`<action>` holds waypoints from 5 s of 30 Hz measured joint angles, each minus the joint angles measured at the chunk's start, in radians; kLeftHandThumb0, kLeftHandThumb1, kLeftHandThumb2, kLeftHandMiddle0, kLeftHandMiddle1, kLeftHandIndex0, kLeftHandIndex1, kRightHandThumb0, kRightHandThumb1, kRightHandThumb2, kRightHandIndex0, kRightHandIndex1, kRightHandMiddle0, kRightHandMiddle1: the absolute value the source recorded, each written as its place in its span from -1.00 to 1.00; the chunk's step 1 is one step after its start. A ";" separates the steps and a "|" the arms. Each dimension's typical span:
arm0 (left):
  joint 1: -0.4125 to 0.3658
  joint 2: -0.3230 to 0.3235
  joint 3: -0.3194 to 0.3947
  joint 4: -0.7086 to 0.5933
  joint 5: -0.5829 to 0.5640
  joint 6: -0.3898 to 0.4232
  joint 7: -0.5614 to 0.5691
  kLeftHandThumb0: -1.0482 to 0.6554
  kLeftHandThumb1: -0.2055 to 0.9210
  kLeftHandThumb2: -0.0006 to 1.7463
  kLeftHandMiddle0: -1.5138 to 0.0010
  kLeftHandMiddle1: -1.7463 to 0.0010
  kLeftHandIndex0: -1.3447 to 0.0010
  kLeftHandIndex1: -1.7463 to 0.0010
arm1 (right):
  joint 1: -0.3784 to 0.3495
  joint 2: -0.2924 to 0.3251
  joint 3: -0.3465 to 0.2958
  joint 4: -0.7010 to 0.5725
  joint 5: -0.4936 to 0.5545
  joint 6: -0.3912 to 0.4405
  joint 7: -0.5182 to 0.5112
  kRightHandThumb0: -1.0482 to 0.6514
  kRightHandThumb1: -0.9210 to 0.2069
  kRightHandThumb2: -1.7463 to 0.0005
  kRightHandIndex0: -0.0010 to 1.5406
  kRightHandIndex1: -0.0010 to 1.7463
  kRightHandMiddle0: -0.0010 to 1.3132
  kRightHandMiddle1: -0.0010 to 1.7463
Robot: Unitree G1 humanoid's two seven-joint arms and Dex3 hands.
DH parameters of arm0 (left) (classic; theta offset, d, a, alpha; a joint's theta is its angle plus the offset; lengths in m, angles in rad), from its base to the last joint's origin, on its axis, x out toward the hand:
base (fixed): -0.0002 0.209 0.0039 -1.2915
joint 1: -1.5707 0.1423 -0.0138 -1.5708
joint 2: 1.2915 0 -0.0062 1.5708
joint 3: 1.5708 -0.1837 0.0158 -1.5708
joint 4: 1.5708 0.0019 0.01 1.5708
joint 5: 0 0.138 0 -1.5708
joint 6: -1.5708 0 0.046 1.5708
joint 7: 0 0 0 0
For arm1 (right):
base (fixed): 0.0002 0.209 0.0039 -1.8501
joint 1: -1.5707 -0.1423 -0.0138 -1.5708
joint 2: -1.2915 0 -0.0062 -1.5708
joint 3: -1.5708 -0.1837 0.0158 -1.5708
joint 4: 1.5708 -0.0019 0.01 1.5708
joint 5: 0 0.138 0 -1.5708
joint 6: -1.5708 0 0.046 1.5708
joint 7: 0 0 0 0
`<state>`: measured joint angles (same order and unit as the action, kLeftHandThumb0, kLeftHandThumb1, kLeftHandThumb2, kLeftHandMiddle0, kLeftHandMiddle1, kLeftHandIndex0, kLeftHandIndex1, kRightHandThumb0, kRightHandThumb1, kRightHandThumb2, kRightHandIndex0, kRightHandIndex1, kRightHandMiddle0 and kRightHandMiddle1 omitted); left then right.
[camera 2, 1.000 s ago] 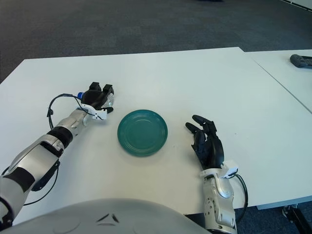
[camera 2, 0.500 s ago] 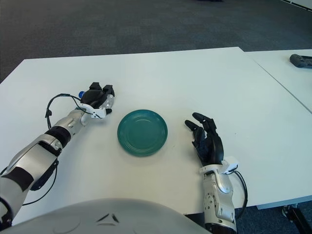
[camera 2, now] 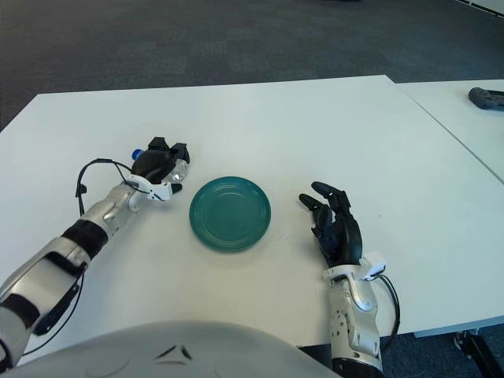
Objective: Put the bottle into the plate.
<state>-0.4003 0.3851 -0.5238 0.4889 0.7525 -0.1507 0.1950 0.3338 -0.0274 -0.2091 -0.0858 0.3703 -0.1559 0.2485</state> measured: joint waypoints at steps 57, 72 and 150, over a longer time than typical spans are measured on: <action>0.254 0.090 0.100 -0.895 0.364 0.037 -0.269 -0.36 -0.23 0.63 -0.58 -1.00 -0.01 -1.00 | 0.005 0.019 0.050 0.011 -0.044 -0.009 -0.041 -0.58 -1.00 0.38 -0.34 0.12 -0.69 0.29; 0.254 0.075 0.119 -0.899 0.336 0.015 -0.308 -0.32 -0.09 0.52 -0.56 -1.00 0.09 -1.00 | -0.007 0.015 0.048 0.056 -0.044 -0.046 -0.012 -0.58 -1.00 0.35 -0.33 0.13 -0.71 0.31; -0.117 -0.203 -0.013 0.065 0.230 0.194 -0.111 -1.00 1.00 -0.13 1.00 1.00 1.00 1.00 | 0.082 0.076 0.196 0.099 -0.152 -0.276 -0.004 -0.53 -1.00 0.21 -0.27 0.12 -0.69 0.35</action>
<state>-0.5171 0.1825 -0.5372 0.5536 0.9821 0.0431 0.0839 0.4155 0.0482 -0.0132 0.0135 0.2187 -0.4315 0.2449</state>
